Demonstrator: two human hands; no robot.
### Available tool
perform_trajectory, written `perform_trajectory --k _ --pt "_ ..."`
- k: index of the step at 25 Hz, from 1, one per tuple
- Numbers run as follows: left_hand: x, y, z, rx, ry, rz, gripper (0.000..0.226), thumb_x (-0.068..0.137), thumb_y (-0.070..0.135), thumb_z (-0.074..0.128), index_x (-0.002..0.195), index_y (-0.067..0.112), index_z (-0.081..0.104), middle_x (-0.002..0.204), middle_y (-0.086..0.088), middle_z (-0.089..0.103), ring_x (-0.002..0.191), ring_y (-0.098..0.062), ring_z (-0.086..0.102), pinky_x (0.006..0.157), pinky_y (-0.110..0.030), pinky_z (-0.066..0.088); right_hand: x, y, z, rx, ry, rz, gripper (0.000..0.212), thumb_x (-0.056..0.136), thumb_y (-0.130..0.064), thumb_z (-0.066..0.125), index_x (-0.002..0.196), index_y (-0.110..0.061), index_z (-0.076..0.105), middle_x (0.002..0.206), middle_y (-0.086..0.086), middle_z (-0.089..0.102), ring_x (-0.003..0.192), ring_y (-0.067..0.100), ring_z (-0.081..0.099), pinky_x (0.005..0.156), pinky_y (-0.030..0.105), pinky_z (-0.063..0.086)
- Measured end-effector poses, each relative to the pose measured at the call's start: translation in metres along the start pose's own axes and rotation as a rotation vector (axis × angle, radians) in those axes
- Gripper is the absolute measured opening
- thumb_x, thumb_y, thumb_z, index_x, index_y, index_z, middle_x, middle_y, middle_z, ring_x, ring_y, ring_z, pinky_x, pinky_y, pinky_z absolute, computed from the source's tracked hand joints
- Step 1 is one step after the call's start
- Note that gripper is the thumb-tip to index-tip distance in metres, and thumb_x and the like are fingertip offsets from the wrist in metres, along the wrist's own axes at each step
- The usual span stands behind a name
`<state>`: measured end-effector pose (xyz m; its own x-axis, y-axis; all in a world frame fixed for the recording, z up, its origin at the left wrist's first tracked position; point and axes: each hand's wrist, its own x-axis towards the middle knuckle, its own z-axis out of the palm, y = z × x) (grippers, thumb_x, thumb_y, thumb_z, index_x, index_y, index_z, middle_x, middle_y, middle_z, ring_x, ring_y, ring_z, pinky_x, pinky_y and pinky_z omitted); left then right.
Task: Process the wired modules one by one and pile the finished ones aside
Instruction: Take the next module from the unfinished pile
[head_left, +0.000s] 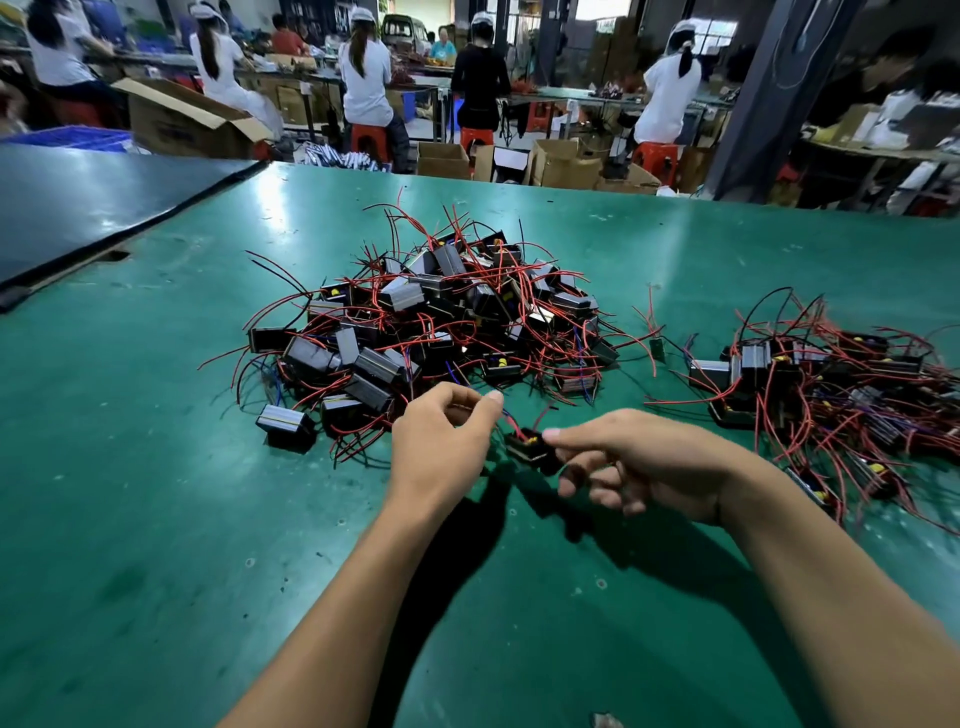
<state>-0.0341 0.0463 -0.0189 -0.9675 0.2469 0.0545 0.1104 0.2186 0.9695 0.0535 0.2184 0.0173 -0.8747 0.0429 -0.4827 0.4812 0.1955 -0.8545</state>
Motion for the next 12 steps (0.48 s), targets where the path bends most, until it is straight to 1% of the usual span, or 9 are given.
perform_trajectory --k 2,4,5,6,7,9,10,11,12 --pt "-0.004 0.001 0.000 0.069 -0.102 0.021 0.014 0.086 0.035 0.072 0.093 0.025 0.066 0.078 0.000 0.073 0.072 -0.019 0.070 0.073 -0.034 0.057 -0.002 0.001 0.002 -0.233 -0.093 0.008 0.019 0.095 -0.032 0.065 0.091 -0.015 0.072 0.082 0.006 0.070 0.049 0.010 0.052 0.039 0.018 0.036" --pt "-0.008 0.001 -0.001 0.154 -0.193 0.044 0.024 0.081 0.027 0.077 0.099 0.026 0.063 0.081 0.002 0.073 0.073 -0.014 0.069 0.075 -0.030 0.056 0.000 -0.005 -0.003 -0.505 -0.101 0.077 0.017 0.096 -0.031 0.066 0.090 -0.017 0.073 0.081 0.007 0.068 0.053 0.012 0.054 0.041 0.019 0.040" --pt "-0.009 0.001 -0.001 0.186 -0.226 0.049 0.029 0.079 0.025 0.079 0.101 0.027 0.062 0.082 0.004 0.073 0.073 -0.011 0.068 0.075 -0.029 0.055 0.003 -0.010 -0.007 -0.603 -0.059 0.119 0.017 0.095 -0.030 0.066 0.087 -0.017 0.073 0.078 0.006 0.067 0.053 0.012 0.054 0.042 0.019 0.041" --pt "-0.009 0.002 -0.001 0.208 -0.253 0.053 0.032 0.077 0.024 0.081 0.103 0.027 0.062 0.082 0.005 0.073 0.075 -0.009 0.068 0.076 -0.028 0.054 0.009 -0.016 -0.012 -0.663 0.019 0.137 0.018 0.095 -0.029 0.067 0.085 -0.017 0.073 0.075 0.005 0.068 0.050 0.012 0.056 0.042 0.019 0.042" --pt "-0.009 0.003 -0.002 0.221 -0.275 0.055 0.034 0.077 0.023 0.081 0.104 0.027 0.061 0.083 0.006 0.073 0.076 -0.008 0.068 0.078 -0.027 0.054 0.017 -0.021 -0.017 -0.684 0.131 0.115 0.017 0.095 -0.027 0.067 0.085 -0.016 0.074 0.073 0.003 0.069 0.047 0.010 0.057 0.042 0.018 0.042" --pt "-0.009 0.004 -0.002 0.213 -0.291 0.044 0.033 0.077 0.020 0.081 0.102 0.025 0.061 0.081 0.007 0.073 0.073 -0.005 0.067 0.077 -0.027 0.055 0.041 -0.030 -0.019 -0.666 0.401 -0.069 0.009 0.094 -0.023 0.067 0.094 -0.018 0.075 0.077 -0.002 0.072 0.049 0.006 0.062 0.046 0.015 0.045" --pt "-0.009 0.005 -0.002 0.200 -0.293 0.038 0.031 0.077 0.017 0.081 0.098 0.025 0.060 0.080 0.007 0.072 0.070 -0.004 0.066 0.075 -0.028 0.055 0.054 -0.033 -0.015 -0.690 0.502 -0.197 0.011 0.093 -0.023 0.067 0.101 -0.022 0.074 0.086 -0.003 0.073 0.057 0.005 0.064 0.055 0.013 0.046" --pt "-0.008 0.005 -0.003 0.194 -0.301 0.035 0.029 0.076 0.014 0.080 0.094 0.025 0.059 0.079 0.007 0.072 0.068 -0.005 0.066 0.073 -0.029 0.056 0.066 -0.035 -0.010 -0.733 0.548 -0.296 0.020 0.093 -0.025 0.067 0.112 -0.024 0.074 0.098 -0.002 0.074 0.070 0.006 0.064 0.068 0.013 0.046" --pt "-0.009 0.006 -0.003 0.199 -0.320 0.039 0.028 0.076 0.013 0.078 0.090 0.025 0.058 0.077 0.006 0.071 0.068 -0.007 0.065 0.070 -0.029 0.055 0.078 -0.036 -0.006 -0.758 0.540 -0.348 0.028 0.093 -0.028 0.066 0.121 -0.025 0.071 0.110 0.000 0.074 0.082 0.008 0.063 0.080 0.015 0.045"
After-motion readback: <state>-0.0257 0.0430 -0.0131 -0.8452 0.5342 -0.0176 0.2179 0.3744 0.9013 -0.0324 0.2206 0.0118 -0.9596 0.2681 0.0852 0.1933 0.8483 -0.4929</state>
